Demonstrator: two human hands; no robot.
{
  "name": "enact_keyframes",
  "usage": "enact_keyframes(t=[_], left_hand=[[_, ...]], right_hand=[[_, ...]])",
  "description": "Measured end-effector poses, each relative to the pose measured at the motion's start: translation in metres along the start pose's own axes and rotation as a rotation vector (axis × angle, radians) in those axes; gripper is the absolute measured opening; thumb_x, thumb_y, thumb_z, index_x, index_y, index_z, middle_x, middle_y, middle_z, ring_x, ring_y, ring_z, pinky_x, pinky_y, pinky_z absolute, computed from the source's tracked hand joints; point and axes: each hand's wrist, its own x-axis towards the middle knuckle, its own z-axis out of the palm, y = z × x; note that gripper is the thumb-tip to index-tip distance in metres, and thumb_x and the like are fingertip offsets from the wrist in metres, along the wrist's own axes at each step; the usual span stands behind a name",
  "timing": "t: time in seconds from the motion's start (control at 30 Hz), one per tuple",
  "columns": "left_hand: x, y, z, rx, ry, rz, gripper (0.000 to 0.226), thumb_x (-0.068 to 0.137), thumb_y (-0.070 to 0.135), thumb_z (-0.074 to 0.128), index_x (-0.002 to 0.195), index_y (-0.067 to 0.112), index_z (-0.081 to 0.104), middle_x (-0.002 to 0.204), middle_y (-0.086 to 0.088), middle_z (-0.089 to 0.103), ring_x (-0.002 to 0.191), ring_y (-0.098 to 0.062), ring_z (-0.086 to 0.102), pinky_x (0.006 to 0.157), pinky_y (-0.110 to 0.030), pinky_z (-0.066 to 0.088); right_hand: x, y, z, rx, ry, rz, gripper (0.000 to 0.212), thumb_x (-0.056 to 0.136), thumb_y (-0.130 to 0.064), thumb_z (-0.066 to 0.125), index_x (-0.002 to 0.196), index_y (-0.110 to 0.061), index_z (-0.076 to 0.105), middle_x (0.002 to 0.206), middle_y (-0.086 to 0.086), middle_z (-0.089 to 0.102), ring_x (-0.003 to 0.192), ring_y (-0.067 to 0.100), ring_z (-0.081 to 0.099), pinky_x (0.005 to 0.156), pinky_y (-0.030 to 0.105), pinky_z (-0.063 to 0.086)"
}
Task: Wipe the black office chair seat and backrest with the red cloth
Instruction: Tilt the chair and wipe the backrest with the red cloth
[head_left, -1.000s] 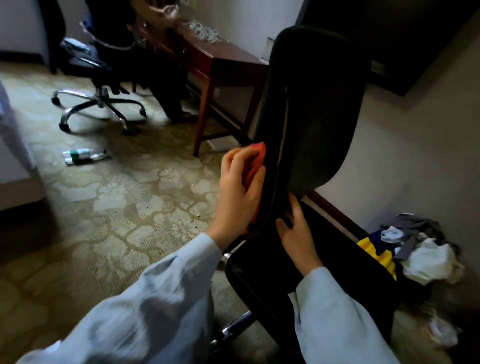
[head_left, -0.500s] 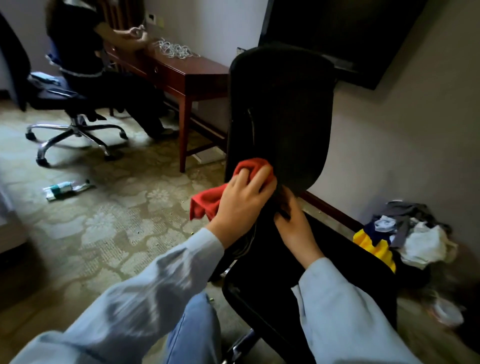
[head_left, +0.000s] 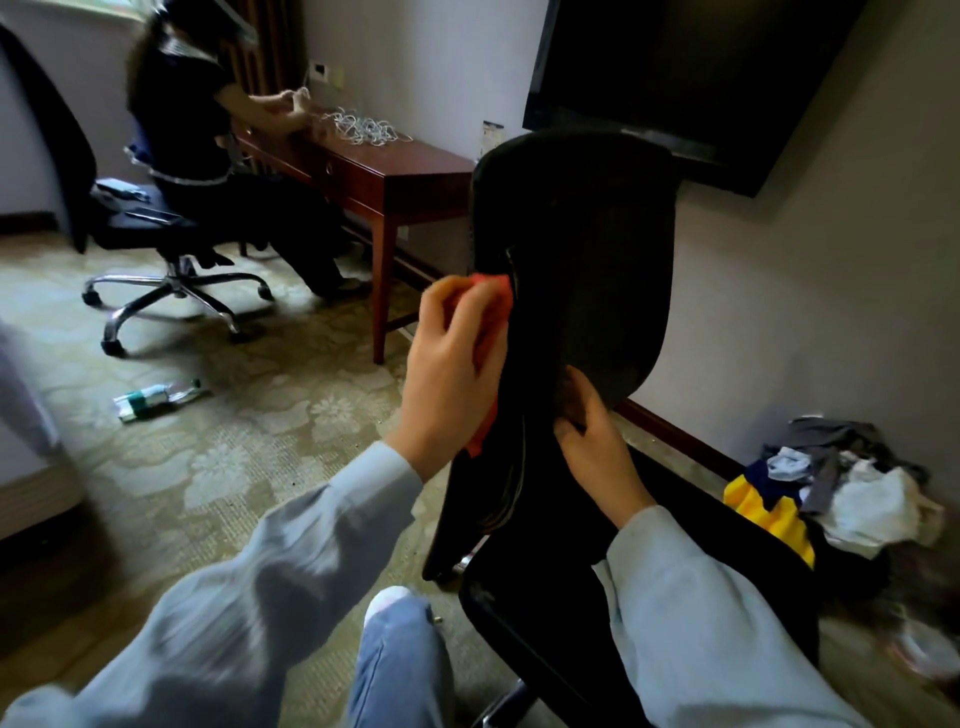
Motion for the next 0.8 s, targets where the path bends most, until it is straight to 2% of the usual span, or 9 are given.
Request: enact_keyframes(t=[0.07, 0.2, 0.3, 0.37, 0.43, 0.53, 0.67, 0.73, 0.8], left_hand=[[0.021, 0.006, 0.002, 0.034, 0.04, 0.006, 0.03, 0.09, 0.019, 0.056, 0.118, 0.009, 0.058, 0.117, -0.01, 0.05, 0.102, -0.012, 0.051, 0.088, -0.009, 0.041], [0.029, 0.004, 0.019, 0.256, 0.03, 0.089, 0.028, 0.085, 0.015, 0.06, 0.111, 0.005, 0.062, 0.111, -0.021, 0.056, 0.094, -0.036, 0.058, 0.069, -0.038, 0.053], [0.012, 0.001, 0.031, 0.433, -0.027, 0.124, 0.029, 0.078, 0.008, 0.069, 0.106, 0.006, 0.065, 0.106, -0.022, 0.061, 0.082, -0.038, 0.059, 0.053, -0.036, 0.052], [-0.002, 0.001, 0.033, 0.419, -0.085, 0.127, 0.03, 0.078, 0.007, 0.066, 0.109, 0.007, 0.064, 0.108, -0.02, 0.059, 0.084, -0.037, 0.058, 0.054, -0.036, 0.053], [-0.018, 0.005, 0.028, 0.223, -0.155, 0.044, 0.031, 0.084, 0.009, 0.059, 0.115, 0.008, 0.059, 0.114, -0.016, 0.054, 0.095, -0.031, 0.055, 0.071, -0.034, 0.052], [-0.034, 0.021, 0.02, -0.268, -0.276, -0.41, 0.032, 0.09, 0.016, 0.055, 0.122, 0.015, 0.053, 0.115, -0.004, 0.046, 0.1, -0.005, 0.05, 0.087, -0.016, 0.04], [-0.022, 0.039, 0.0, -1.044, -0.444, -0.998, 0.033, 0.093, 0.019, 0.045, 0.125, 0.013, 0.052, 0.107, -0.009, 0.059, 0.097, -0.019, 0.058, 0.089, -0.031, 0.045], [-0.007, 0.042, -0.018, -1.06, -0.61, -1.016, 0.03, 0.097, 0.016, 0.038, 0.121, 0.011, 0.055, 0.104, -0.009, 0.06, 0.095, -0.022, 0.058, 0.09, -0.035, 0.046], [0.009, 0.042, -0.029, -0.729, -0.786, -0.819, 0.023, 0.097, 0.014, 0.041, 0.111, 0.014, 0.06, 0.099, -0.007, 0.062, 0.091, -0.023, 0.06, 0.089, -0.041, 0.05]], right_hand=[[0.001, -0.006, 0.0, 0.013, -0.002, -0.026, 0.055, 0.095, -0.007, 0.045, 0.143, -0.03, 0.03, 0.132, -0.01, 0.046, 0.124, 0.005, 0.042, 0.101, 0.022, 0.034], [-0.001, -0.025, 0.003, 0.063, 0.007, -0.077, 0.05, 0.096, -0.006, 0.044, 0.14, -0.027, 0.035, 0.133, -0.009, 0.047, 0.123, 0.003, 0.043, 0.099, 0.018, 0.036], [-0.006, -0.042, 0.008, 0.099, 0.004, -0.102, 0.047, 0.097, -0.006, 0.041, 0.139, -0.026, 0.037, 0.127, -0.012, 0.047, 0.119, 0.002, 0.043, 0.091, 0.011, 0.038], [-0.01, -0.05, 0.01, 0.129, 0.022, -0.107, 0.041, 0.099, -0.01, 0.038, 0.138, -0.024, 0.039, 0.128, -0.01, 0.047, 0.118, 0.002, 0.043, 0.092, 0.012, 0.038], [-0.015, -0.056, 0.015, 0.181, 0.039, -0.096, 0.037, 0.101, -0.021, 0.034, 0.137, -0.025, 0.041, 0.132, -0.008, 0.046, 0.122, 0.004, 0.043, 0.1, 0.021, 0.037], [-0.026, -0.059, 0.027, 0.223, 0.01, -0.079, 0.042, 0.098, -0.037, 0.036, 0.14, -0.029, 0.035, 0.133, -0.008, 0.045, 0.121, 0.004, 0.044, 0.096, 0.019, 0.039], [-0.035, -0.056, 0.03, 0.177, 0.043, -0.085, 0.066, 0.083, -0.057, 0.048, 0.142, -0.032, 0.03, 0.139, -0.005, 0.04, 0.124, 0.007, 0.042, 0.094, 0.02, 0.039], [-0.037, -0.056, 0.024, 0.178, 0.128, -0.096, 0.058, 0.089, -0.035, 0.056, 0.141, -0.027, 0.03, 0.134, -0.003, 0.046, 0.119, 0.007, 0.048, 0.091, 0.017, 0.044], [-0.04, -0.057, 0.024, 0.243, 0.146, -0.069, 0.058, 0.092, -0.018, 0.056, 0.142, -0.026, 0.028, 0.125, -0.008, 0.047, 0.105, -0.001, 0.05, 0.08, 0.009, 0.048]])
